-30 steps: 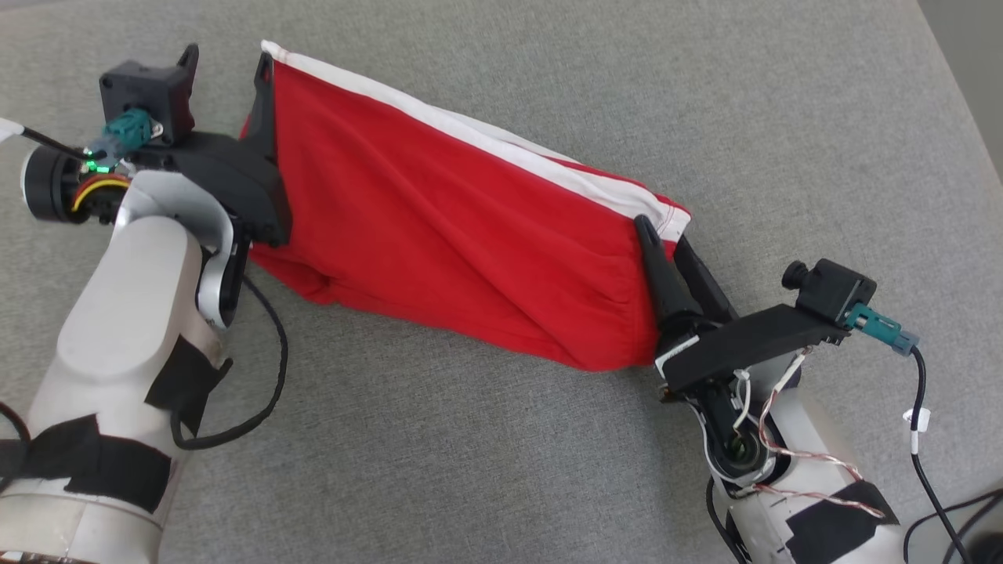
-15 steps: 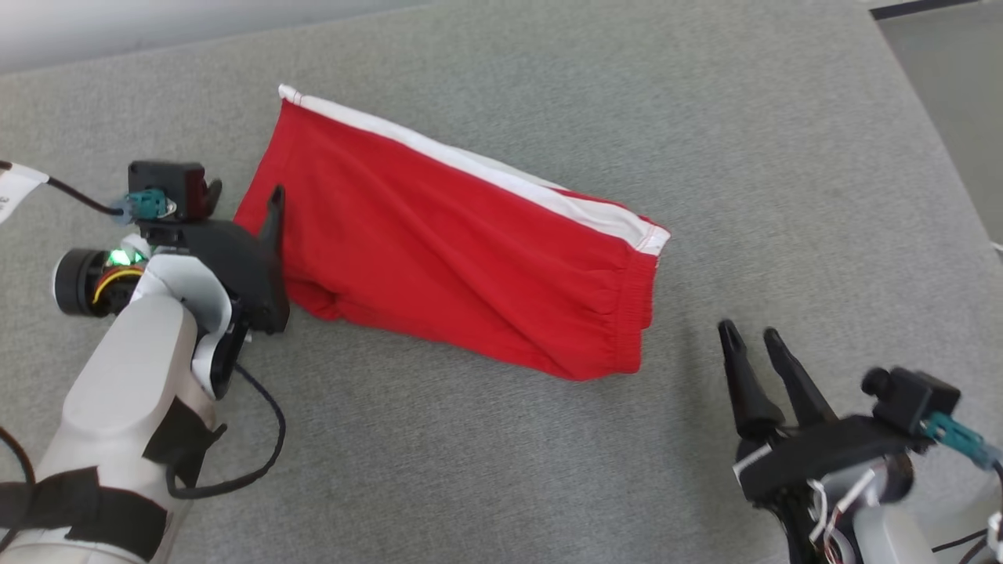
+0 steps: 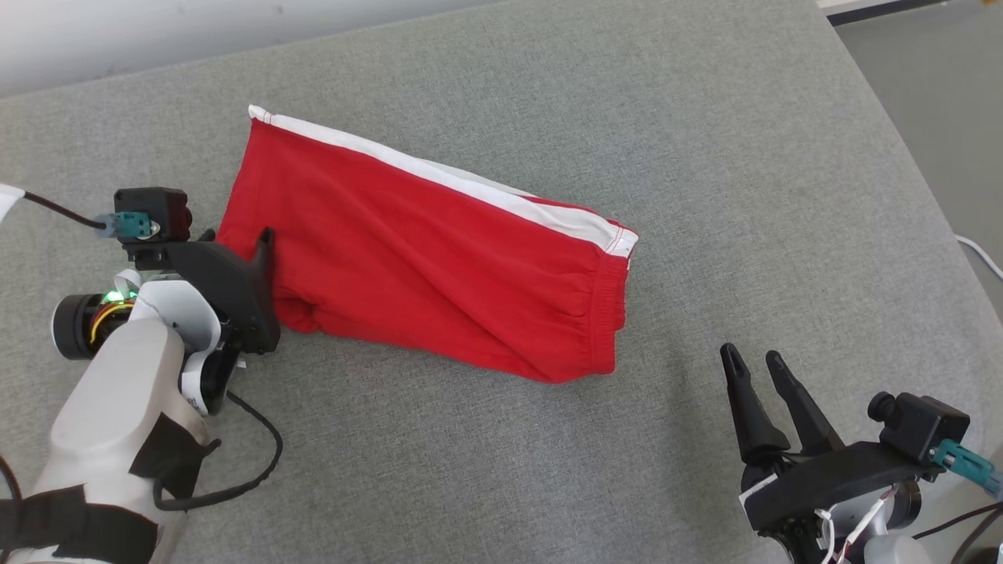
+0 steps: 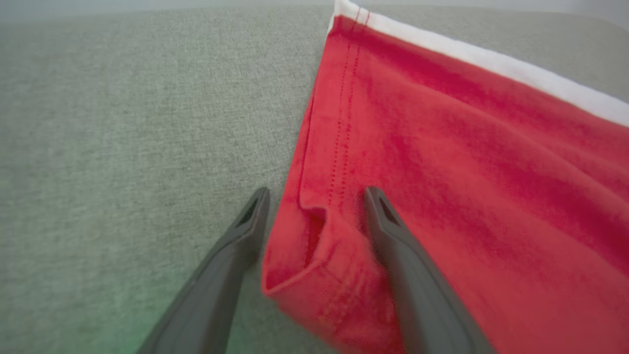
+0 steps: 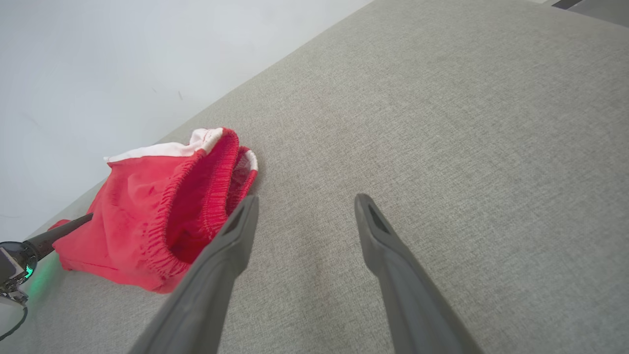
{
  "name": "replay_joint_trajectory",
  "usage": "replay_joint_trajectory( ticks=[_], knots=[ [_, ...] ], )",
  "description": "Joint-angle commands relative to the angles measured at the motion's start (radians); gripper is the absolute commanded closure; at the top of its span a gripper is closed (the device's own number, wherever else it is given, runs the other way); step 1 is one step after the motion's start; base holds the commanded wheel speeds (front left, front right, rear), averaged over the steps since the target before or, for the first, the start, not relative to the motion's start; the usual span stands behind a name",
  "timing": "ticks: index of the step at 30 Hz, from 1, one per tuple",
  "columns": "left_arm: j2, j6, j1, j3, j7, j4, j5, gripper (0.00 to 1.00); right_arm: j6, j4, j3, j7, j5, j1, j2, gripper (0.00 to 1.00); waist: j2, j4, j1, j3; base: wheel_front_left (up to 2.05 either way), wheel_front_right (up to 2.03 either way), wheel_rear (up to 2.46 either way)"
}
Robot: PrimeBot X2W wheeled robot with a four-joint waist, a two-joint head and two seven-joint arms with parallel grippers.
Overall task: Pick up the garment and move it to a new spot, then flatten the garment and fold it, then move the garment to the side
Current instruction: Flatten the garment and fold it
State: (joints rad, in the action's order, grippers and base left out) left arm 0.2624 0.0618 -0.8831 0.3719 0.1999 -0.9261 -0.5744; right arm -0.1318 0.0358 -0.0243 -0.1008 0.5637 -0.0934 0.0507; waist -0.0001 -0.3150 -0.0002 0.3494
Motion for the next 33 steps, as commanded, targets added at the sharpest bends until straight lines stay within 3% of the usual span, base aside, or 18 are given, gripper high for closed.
replay_joint_trajectory(
  ticks=[1, 2, 3, 4, 5, 14, 26, 33],
  knots=[
    [-0.014, -0.001, 0.062, 0.006, 0.051, -0.030, -0.020, 0.13, 0.002, -0.008, 0.001, -0.002, -0.005, 0.014, -0.001, 0.00, 0.0001, 0.001, 0.0002, 0.000, 0.00, 0.00, 0.00],
    [-0.019, -0.003, 0.072, 0.007, 0.073, -0.033, -0.025, 0.22, 0.002, -0.009, 0.002, -0.003, -0.008, 0.015, -0.001, 0.00, 0.0001, 0.002, 0.0002, -0.001, 0.00, 0.00, 0.00],
    [-0.025, -0.002, 0.080, 0.008, 0.092, -0.031, -0.032, 0.51, 0.002, -0.010, 0.004, -0.003, -0.010, 0.014, -0.001, 0.00, 0.0001, 0.004, 0.0002, -0.002, 0.00, 0.00, 0.00],
    [-0.031, 0.000, 0.090, 0.008, 0.108, -0.029, -0.043, 0.64, 0.002, -0.012, 0.005, -0.005, -0.013, 0.014, -0.001, 0.00, 0.0001, 0.006, 0.0002, -0.004, 0.00, 0.00, 0.00],
    [-0.037, 0.006, 0.099, 0.009, 0.122, -0.023, -0.050, 1.00, 0.002, -0.014, 0.006, -0.007, -0.013, 0.016, -0.001, 0.00, 0.0001, 0.009, 0.0002, -0.006, 0.00, 0.00, 0.00],
    [-0.036, 0.019, 0.135, 0.016, 0.104, 0.058, -0.069, 1.00, 0.002, -0.034, 0.010, -0.026, -0.035, 0.020, -0.001, 0.00, 0.0001, 0.037, 0.0002, -0.029, 0.00, 0.00, 0.00],
    [-0.031, -0.061, 0.243, -0.029, 0.002, 0.141, -0.089, 1.00, 0.002, -0.049, 0.019, -0.053, -0.052, 0.034, 0.000, 0.00, 0.0001, 0.091, 0.0002, -0.080, 0.00, 0.00, 0.00],
    [-0.052, -0.149, 0.385, -0.085, -0.073, 0.277, -0.136, 1.00, 0.002, -0.053, 0.029, -0.068, -0.054, 0.042, 0.000, 0.00, 0.0001, 0.118, 0.0002, -0.118, 0.00, 0.00, 0.00]
  ],
)
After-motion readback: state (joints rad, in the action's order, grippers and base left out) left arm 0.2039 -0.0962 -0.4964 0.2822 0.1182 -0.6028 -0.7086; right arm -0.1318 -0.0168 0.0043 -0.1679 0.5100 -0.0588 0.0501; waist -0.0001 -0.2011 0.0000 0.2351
